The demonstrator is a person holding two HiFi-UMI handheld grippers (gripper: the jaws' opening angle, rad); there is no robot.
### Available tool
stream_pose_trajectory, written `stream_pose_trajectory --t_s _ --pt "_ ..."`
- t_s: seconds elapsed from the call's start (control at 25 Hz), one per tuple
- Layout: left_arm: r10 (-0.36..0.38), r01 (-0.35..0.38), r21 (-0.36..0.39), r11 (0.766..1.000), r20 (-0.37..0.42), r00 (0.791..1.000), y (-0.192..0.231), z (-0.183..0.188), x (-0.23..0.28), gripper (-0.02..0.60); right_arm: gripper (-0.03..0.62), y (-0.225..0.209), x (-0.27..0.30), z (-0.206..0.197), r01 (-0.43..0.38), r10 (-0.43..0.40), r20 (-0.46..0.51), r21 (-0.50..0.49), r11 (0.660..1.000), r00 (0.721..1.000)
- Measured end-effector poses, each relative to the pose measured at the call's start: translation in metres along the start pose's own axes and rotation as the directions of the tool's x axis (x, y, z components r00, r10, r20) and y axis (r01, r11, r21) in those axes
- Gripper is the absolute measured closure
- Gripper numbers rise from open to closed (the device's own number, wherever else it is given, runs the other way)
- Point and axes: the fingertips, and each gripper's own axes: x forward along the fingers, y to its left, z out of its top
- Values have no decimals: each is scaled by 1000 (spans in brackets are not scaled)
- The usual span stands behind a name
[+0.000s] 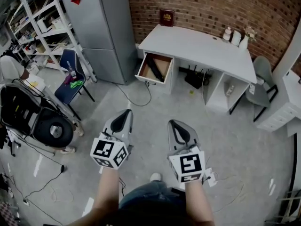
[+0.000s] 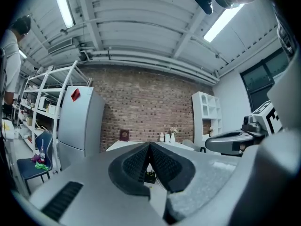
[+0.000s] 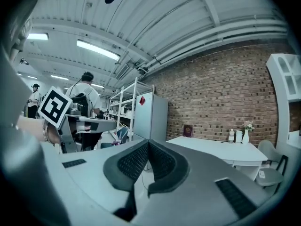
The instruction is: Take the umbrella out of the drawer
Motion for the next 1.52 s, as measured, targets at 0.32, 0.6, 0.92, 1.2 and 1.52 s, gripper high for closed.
stream_pose_trajectory --t_s 0.32,0.6,0.92,1.2,1.52 --pt "-9 10 -31 999 7 1000 32 -1 29 584 602 -5 40 6 8 -9 -15 -24 1000 1000" --pt "2 -2 -13 1000 13 1000 48 -1 61 584 602 -27 75 4 4 -4 2 -19 1000 1000" --pt "6 -6 10 1000 -6 1000 64 -4 136 584 602 -81 137 2 -10 10 15 3 1000 1000" --pt "9 -9 14 1000 -30 1000 73 -5 229 584 602 -158 195 1 -1 0 12 44 999 1000" --pt "21 -20 16 1000 -47 999 89 0 323 584 602 -231 265 4 -42 42 14 54 998 999"
